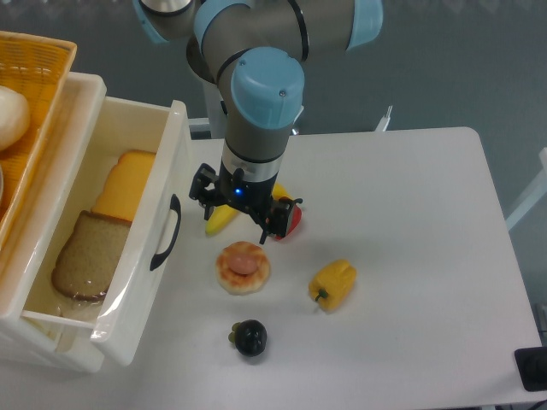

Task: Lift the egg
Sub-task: 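Move the open gripper over the round orange ring-shaped food item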

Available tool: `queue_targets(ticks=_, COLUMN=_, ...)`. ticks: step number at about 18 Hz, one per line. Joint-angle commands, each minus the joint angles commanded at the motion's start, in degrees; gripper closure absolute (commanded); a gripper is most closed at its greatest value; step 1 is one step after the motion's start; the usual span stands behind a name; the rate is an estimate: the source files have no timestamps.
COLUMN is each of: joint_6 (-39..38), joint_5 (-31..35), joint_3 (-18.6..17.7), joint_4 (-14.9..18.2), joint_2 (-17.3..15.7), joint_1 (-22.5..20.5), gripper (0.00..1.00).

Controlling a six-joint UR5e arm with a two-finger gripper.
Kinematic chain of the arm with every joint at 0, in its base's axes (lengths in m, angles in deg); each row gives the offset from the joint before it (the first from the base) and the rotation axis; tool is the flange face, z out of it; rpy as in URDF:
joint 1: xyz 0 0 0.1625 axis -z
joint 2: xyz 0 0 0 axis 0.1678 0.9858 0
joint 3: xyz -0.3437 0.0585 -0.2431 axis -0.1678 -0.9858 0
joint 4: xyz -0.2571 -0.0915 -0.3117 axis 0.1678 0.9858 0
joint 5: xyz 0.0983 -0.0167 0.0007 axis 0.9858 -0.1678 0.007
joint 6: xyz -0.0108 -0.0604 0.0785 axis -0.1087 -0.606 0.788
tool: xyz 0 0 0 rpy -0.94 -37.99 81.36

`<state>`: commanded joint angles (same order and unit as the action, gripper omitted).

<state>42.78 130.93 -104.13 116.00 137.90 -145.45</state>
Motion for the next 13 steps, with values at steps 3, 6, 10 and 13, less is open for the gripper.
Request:
queue_targets(ticks=3, joint_6=0.0, joint_5=0.0, joint_3=0.35, joint_4=-1.48, joint_2=0.17, joint_1=0.44, gripper=0.0)
queue_targets(ticks=6, joint_6=-0.26, joint_5=0.09, joint_3=-0.09, joint_4=-6.93, joint_2=0.53, joint_1=0.53, gripper=0.0)
queue_targets(ticks=10, joint_6=-0.62, joint_5=0.0, joint_3=0.0, joint_4=-7.99, joint_2=1.32, joint_1=0.18, gripper=0.0)
queue_targets(ticks=13, joint_6=-0.88, joint_5=-0.09, joint_3=-0.44, joint_4=-9.93, joint_2=2.36, joint_1=0.0, gripper=0.0)
